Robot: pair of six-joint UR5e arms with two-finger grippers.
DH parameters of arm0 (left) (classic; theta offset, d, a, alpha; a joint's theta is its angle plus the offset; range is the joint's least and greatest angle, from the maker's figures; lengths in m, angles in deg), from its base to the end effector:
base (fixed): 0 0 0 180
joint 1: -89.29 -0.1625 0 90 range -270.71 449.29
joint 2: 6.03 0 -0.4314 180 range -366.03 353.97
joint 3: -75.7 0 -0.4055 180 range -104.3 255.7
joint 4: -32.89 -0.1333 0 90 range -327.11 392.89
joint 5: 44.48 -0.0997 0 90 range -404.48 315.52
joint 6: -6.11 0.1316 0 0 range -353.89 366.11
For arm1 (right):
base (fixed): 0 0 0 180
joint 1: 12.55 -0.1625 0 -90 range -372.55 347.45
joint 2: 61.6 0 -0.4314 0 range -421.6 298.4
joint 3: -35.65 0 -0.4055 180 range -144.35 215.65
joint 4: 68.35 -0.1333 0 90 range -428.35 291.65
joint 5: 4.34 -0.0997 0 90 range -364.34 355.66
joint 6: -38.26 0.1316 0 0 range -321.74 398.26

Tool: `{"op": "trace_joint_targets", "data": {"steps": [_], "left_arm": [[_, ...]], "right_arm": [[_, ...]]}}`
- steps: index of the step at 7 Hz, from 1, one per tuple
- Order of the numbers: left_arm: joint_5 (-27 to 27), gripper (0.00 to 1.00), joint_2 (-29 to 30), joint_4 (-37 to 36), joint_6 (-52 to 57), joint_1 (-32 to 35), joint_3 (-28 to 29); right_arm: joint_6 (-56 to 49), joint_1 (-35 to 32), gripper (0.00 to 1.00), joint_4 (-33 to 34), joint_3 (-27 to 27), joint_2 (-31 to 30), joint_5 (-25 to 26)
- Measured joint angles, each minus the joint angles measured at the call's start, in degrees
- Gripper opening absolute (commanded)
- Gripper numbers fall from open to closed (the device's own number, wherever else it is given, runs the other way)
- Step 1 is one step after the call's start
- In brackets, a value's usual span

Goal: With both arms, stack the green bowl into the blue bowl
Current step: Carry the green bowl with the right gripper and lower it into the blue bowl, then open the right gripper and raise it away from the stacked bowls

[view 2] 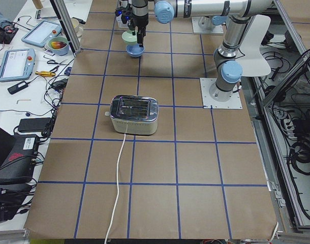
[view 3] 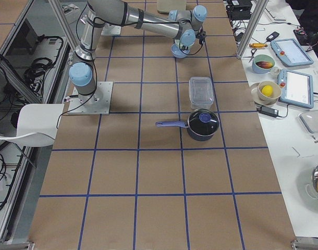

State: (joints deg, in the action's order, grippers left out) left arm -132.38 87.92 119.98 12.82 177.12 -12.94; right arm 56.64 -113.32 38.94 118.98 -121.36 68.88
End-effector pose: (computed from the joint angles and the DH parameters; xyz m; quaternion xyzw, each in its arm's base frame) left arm -0.1178 -0.5401 0.4436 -0.0397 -0.9990 0.0042 0.0181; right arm 0.2943 -0.6304 0.2369 0.0735 0.9851 0.0891 0.1274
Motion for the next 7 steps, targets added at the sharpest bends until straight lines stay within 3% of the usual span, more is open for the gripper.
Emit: {"op": "trace_joint_targets", "data": {"steps": [2,3,4,7], "left_arm": [[-0.1,1.00,0.5,0.0,-2.9,0.4,0.5],[0.0,1.00,0.8,0.0,-3.3,0.4,0.3],[0.1,1.00,1.0,-0.1,-3.5,0.5,0.3],[0.1,1.00,1.2,-0.1,-3.7,0.4,0.3]], "right_arm": [[0.2,-1.2,0.00,0.3,0.2,1.1,0.2],[0.2,-1.4,0.85,0.3,0.4,1.2,0.4],[0.0,-1.4,1.00,0.4,0.5,1.3,0.6],[-0.1,-1.2,1.00,3.3,0.2,0.8,1.0]]}}
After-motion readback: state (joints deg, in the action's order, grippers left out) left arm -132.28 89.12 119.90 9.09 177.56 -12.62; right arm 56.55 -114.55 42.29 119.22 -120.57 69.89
